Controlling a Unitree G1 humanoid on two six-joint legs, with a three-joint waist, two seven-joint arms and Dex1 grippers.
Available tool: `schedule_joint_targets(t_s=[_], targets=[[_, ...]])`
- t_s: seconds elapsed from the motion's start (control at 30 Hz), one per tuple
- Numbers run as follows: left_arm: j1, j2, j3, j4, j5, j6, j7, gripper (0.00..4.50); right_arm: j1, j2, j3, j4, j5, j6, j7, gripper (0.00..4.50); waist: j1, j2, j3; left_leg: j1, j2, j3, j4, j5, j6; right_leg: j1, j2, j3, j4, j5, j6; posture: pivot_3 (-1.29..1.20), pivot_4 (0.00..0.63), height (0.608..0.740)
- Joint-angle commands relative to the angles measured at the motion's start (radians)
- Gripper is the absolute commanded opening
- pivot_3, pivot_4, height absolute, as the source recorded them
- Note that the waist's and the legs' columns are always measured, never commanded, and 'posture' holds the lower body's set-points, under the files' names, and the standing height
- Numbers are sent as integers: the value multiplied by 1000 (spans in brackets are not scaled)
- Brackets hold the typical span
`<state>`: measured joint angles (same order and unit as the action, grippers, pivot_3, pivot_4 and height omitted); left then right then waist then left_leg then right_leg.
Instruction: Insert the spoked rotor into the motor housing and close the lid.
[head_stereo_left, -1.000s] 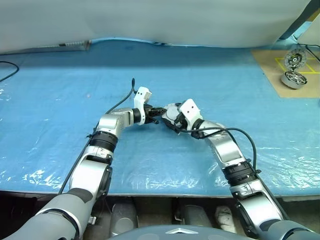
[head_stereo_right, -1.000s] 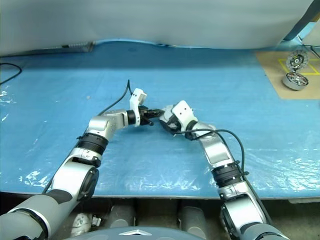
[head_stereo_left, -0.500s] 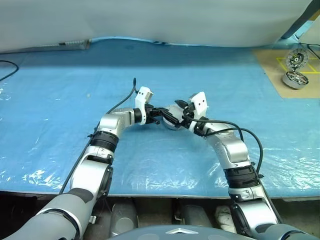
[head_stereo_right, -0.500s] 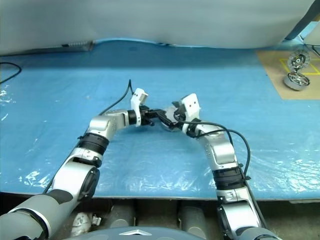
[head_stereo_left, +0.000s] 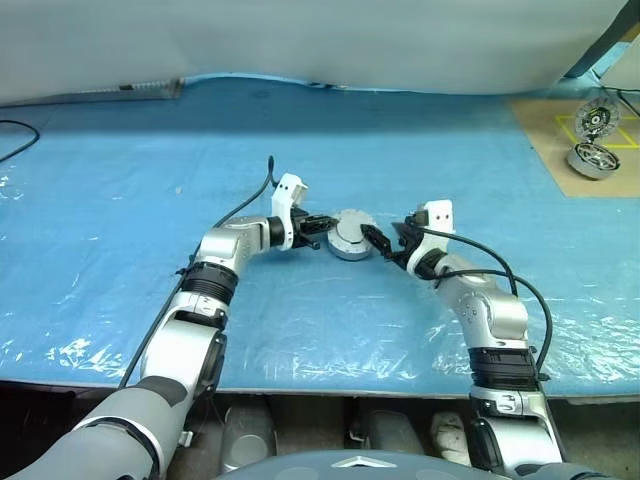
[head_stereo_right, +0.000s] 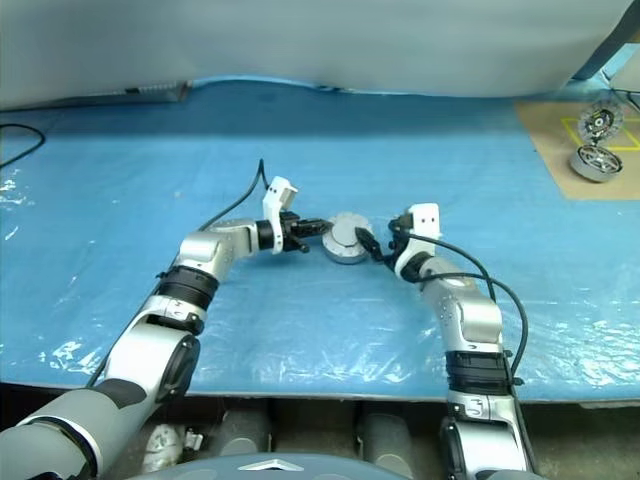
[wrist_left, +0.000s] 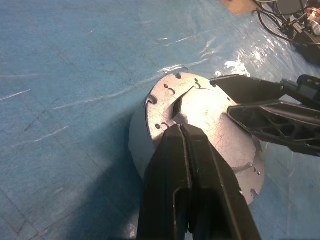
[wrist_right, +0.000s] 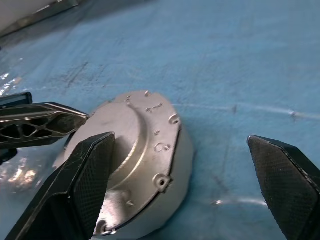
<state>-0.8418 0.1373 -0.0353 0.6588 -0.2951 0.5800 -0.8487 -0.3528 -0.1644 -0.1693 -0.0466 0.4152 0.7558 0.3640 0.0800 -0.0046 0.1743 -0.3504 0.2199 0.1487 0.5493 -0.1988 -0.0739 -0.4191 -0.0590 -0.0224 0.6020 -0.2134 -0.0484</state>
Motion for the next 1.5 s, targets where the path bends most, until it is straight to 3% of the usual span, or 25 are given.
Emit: schedule_joint_targets(t_s=[0.03,0.27,0.53,0.63,0.8,0.97,1.03,1.3,1.4,1.5], targets=[[4,-12,-20,-7,7,11,-12,0,7,37,-42,-37,95,106,-31,4479,0,0,0,0,0,0,0,0,0,0,0,0,0,0,0,0,150,740],[10,-11,-19,-16,6,16,-12,0,3,117,-118,-22,226,279,-113,4479,1,0,0,0,0,0,-1,0,0,0,0,0,0,0,0,0,150,740],[16,-11,-19,-26,6,25,-12,0,-46,250,-327,49,458,422,-255,4479,-2,0,0,1,0,0,-3,0,0,0,0,0,-1,0,0,0,150,740],[18,-11,-19,-27,6,26,-11,0,-57,266,-367,77,519,458,-294,3923,-3,0,0,1,0,0,-3,0,0,0,0,0,-2,0,0,0,150,740],[20,-11,-17,-29,6,27,-10,0,-36,266,-369,75,576,515,-318,2205,-10,1,0,1,0,0,-4,0,-1,0,0,0,-2,0,0,0,150,740],[21,-12,-15,-29,5,30,-10,0,7,261,-349,52,627,553,-337,1571,-9,1,-1,2,0,0,-4,0,-1,0,0,0,-3,0,1,0,150,740],[20,-13,-14,-28,5,30,-10,0,18,260,-344,45,635,559,-343,1076,-9,2,-1,2,0,0,-4,0,-1,0,0,0,-3,0,0,0,150,740],[26,-19,23,-64,-53,91,-37,0,31,255,-330,40,642,548,-363,1070,-9,2,-1,2,0,0,-3,0,-1,0,0,0,-3,0,1,0,150,740],[56,-12,87,-130,-113,154,-11,595,33,262,-342,23,660,523,-368,1070,-10,2,-1,1,0,0,-4,0,-1,0,0,0,-4,0,1,0,150,740],[88,-7,170,-185,-181,222,40,1623,27,267,-354,13,687,496,-376,1070,-12,2,-1,1,0,1,-4,0,-1,0,0,0,-4,0,1,0,150,740]])
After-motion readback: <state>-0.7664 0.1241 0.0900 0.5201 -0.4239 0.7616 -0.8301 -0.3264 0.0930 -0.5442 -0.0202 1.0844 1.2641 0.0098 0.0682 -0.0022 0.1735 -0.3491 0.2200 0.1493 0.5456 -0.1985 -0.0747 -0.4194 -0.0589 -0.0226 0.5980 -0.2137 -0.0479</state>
